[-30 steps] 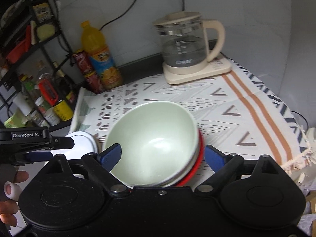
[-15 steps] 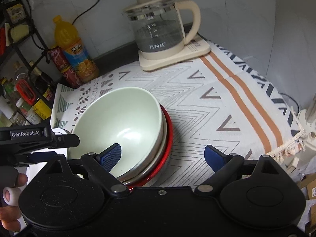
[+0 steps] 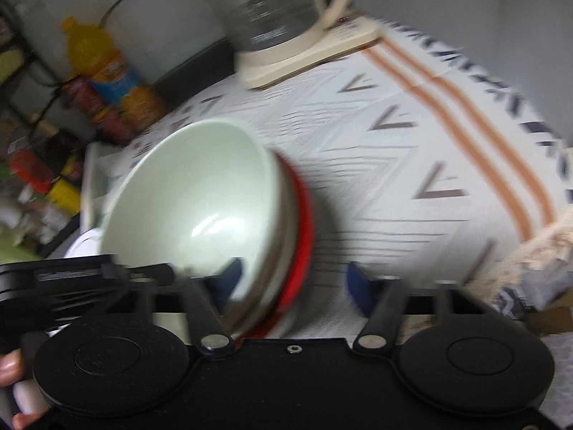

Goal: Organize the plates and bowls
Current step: 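Move both grippers toward the green-and-red bowl stack, then close both grippers on the rim of the red bowl stack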

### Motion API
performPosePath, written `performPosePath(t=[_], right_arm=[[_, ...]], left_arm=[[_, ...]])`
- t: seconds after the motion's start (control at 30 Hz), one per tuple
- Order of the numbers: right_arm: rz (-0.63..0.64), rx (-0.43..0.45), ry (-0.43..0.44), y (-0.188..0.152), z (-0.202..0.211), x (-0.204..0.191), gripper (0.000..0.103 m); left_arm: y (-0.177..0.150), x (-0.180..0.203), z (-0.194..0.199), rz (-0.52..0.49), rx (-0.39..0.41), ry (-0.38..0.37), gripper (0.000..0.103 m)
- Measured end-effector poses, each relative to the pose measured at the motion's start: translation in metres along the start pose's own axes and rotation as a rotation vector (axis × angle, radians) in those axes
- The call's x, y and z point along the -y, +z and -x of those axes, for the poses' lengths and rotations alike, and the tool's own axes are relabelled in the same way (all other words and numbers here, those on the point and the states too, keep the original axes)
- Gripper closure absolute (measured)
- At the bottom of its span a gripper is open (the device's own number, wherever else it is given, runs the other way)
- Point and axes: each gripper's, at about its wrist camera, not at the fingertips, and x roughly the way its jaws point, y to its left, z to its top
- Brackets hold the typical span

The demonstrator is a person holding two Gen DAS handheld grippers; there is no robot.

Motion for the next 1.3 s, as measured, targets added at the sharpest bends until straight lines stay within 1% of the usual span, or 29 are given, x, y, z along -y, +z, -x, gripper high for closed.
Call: performPosePath(t=[0.03,0.1,0.23,0.3,0.6,0.87,1.07,1.3], right_arm=[[0.026,-0.004,-0.02,0.0,0.0,-0.005,0.063],[0.049,-0.005,-0.038,0.001,0.0,-0.009,0.064],[0.035,-0.007,-0.031,0.002,0.001,-0.006,0.066],[0.04,-0.004,-0.031,0.001,0.004,-0.008,0.066],[0.067,0.047,-0.007,0.001,0.026,-0.028,0.066],[0.113,0.098,0.023,-0.004,0.049,-0.055,0.066],[0.143,0.112,0.047,-0.011,0.06,-0.074,0.066],[0.166,0.113,0.088,-0.014,0.06,-0.097,0.066]], left_arm=[[0.0,-0.002,-0.001,0.02,-0.007,-0.004,0.071],[0.0,0.0,0.0,0.017,-0.007,0.0,0.071],[-0.003,0.002,0.004,-0.002,-0.008,0.006,0.071],[-0.005,0.001,0.008,0.004,-0.003,0.005,0.071],[-0.009,-0.003,0.045,0.006,0.065,0.003,0.071],[-0.017,-0.013,0.081,0.041,0.133,-0.004,0.071],[-0.023,-0.024,0.105,0.058,0.168,0.0,0.071],[-0.023,-0.043,0.126,0.084,0.21,0.021,0.071]])
